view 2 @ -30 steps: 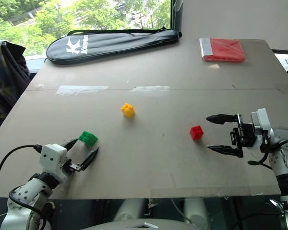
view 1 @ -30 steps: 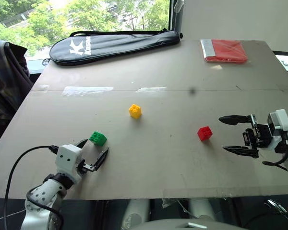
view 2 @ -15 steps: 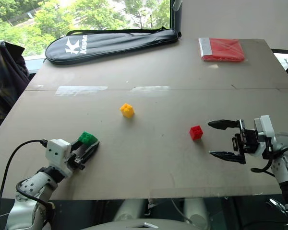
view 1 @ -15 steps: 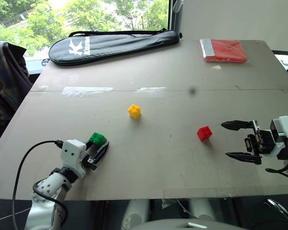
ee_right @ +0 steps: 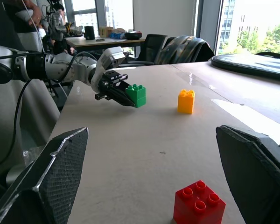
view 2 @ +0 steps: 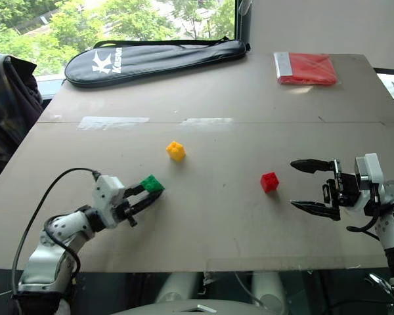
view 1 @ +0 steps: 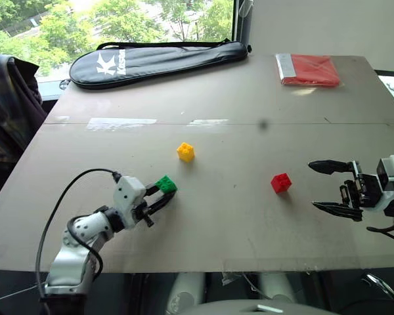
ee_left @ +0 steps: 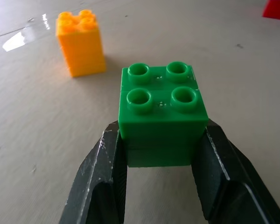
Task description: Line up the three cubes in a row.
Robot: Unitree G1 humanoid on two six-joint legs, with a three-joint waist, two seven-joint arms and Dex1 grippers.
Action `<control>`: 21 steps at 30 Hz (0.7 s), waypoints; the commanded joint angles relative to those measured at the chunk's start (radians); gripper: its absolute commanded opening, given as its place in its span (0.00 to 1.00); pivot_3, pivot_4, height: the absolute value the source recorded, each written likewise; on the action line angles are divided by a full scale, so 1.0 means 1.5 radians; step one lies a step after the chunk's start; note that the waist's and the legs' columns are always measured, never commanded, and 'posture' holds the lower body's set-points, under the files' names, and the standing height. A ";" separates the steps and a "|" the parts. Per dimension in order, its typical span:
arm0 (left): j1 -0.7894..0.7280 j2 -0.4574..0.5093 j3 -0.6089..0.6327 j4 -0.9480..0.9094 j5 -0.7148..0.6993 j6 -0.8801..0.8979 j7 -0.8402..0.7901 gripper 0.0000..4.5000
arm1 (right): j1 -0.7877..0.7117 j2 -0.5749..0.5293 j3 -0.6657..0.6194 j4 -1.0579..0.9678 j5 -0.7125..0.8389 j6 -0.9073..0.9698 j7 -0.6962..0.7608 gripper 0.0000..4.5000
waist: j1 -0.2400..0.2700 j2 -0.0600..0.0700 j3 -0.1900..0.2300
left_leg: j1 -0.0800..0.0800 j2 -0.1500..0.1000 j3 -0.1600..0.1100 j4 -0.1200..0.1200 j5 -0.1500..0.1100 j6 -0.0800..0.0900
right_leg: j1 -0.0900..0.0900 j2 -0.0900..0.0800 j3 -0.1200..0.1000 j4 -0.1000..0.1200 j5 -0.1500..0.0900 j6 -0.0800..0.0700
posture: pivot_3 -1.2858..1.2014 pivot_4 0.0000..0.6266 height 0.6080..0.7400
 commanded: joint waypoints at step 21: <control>-0.333 -0.169 -0.259 0.288 0.142 -0.087 -0.112 0.29 | 0.218 0.035 -0.153 -0.141 -0.048 -0.001 -0.120 1.00 | -0.005 0.000 0.000 | 0.000 -0.001 0.001 0.001 0.000 0.000 | 0.000 0.001 0.002 0.000 0.001 0.003 | 0.52 0.24 0.65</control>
